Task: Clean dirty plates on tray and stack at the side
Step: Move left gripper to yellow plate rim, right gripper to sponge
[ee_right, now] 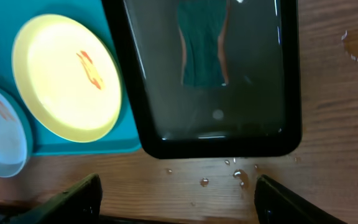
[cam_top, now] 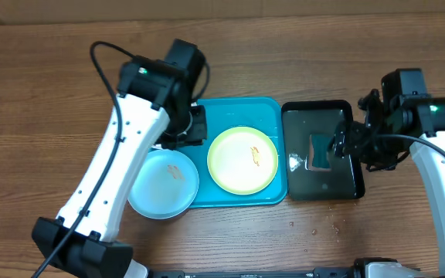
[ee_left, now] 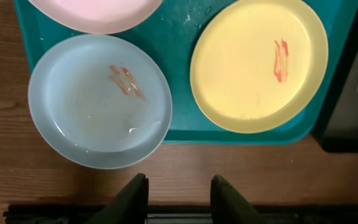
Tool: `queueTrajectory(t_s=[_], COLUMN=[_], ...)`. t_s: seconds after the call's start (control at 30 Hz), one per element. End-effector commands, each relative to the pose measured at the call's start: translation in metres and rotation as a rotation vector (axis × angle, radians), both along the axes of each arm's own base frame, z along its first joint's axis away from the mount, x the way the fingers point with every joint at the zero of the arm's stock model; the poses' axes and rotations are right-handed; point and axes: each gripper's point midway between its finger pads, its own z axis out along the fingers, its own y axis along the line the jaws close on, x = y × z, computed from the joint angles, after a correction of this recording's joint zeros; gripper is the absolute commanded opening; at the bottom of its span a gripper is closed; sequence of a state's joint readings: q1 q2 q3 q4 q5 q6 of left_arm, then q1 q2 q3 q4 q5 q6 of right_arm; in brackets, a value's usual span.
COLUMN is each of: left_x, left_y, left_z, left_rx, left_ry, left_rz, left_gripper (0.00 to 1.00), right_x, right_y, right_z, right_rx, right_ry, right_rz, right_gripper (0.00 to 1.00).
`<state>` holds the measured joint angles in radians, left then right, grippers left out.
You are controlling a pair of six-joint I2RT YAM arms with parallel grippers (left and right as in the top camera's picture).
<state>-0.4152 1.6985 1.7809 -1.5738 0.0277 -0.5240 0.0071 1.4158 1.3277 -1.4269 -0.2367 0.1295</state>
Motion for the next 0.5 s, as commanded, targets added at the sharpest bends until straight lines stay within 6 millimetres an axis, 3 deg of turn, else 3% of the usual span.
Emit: queueTrajectory(t_s=[0.0, 0.27, 0.47], left_x=[0.004, 0.011, 0.015], left_y=[0.001, -0.015, -0.018], left_z=[-0.01, -0.063, -0.109], left_rx=[0.075, 0.059, 0.039], left_ry=[-0.026, -0.039, -0.05], left_rz=[0.074, 0.091, 0.095], left_gripper=[0.36, 0.45, 0.42], right_x=[-0.002, 0.004, 0.008], right_y=[-0.002, -0.002, -0.005], right_z=[-0.01, -0.032, -0.043], right_rx=[-0.012, -0.013, -0.028], right_ry=[0.013, -0.005, -0.021], right_rz=[0.0, 0.0, -0.003], right_gripper=[0.8, 0.77, 0.74])
